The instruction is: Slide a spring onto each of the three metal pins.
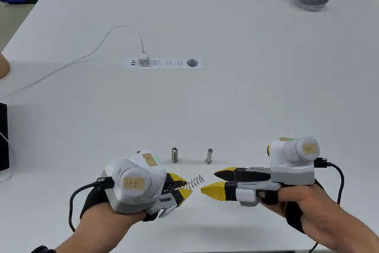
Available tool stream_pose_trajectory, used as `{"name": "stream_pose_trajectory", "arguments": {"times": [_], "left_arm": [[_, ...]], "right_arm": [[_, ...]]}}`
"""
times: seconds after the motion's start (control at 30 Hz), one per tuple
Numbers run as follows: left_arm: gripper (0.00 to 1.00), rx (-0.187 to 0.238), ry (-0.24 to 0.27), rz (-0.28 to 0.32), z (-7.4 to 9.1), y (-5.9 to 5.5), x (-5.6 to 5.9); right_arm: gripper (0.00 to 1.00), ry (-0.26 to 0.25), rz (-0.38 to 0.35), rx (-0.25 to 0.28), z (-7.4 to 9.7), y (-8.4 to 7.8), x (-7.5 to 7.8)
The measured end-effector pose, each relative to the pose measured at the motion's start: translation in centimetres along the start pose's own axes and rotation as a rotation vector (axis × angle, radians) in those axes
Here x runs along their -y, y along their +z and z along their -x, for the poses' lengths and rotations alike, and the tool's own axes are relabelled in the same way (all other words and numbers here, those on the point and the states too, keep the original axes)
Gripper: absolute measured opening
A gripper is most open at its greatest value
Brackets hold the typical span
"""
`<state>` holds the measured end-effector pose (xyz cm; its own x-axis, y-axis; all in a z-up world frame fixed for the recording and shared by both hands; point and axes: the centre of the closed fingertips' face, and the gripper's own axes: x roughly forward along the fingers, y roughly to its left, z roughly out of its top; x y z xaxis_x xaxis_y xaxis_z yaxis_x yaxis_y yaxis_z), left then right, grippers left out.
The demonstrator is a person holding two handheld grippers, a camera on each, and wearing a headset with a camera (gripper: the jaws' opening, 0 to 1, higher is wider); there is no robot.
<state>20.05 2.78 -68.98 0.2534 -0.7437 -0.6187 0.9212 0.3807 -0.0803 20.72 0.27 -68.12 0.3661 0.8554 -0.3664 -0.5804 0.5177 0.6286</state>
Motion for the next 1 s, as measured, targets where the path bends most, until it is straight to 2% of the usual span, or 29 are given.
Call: {"name": "stream_pose_trajectory", "arguments": {"times": [0.23, 0.33, 0.63, 0.87, 1.0], "left_arm": [[0.1, 0.007, -0.024, -0.033, -0.3, 0.8, 0.9], [0.1, 0.011, -0.033, -0.048, -0.4, 1.2, 1.2], [0.1, 0.012, -0.047, -0.061, -0.4, 1.3, 1.3], [0.1, 0.017, -0.058, -0.067, -0.5, 1.6, 1.3], [0.1, 0.024, -0.072, -0.072, -0.5, 1.8, 1.6]], "right_arm": [[0.3, 0.047, -0.038, 0.008, -0.4, 0.2, -0.8], [0.28, 0.067, -0.056, 0.004, -0.5, 0.2, -1.3], [0.17, 0.084, -0.076, 0.013, 0.0, 0.6, -1.5], [0.15, 0.097, -0.048, -0.005, 0.0, 1.2, -2.1], [0.14, 0.087, 0.033, -0.068, -0.1, 0.7, -2.2]]}}
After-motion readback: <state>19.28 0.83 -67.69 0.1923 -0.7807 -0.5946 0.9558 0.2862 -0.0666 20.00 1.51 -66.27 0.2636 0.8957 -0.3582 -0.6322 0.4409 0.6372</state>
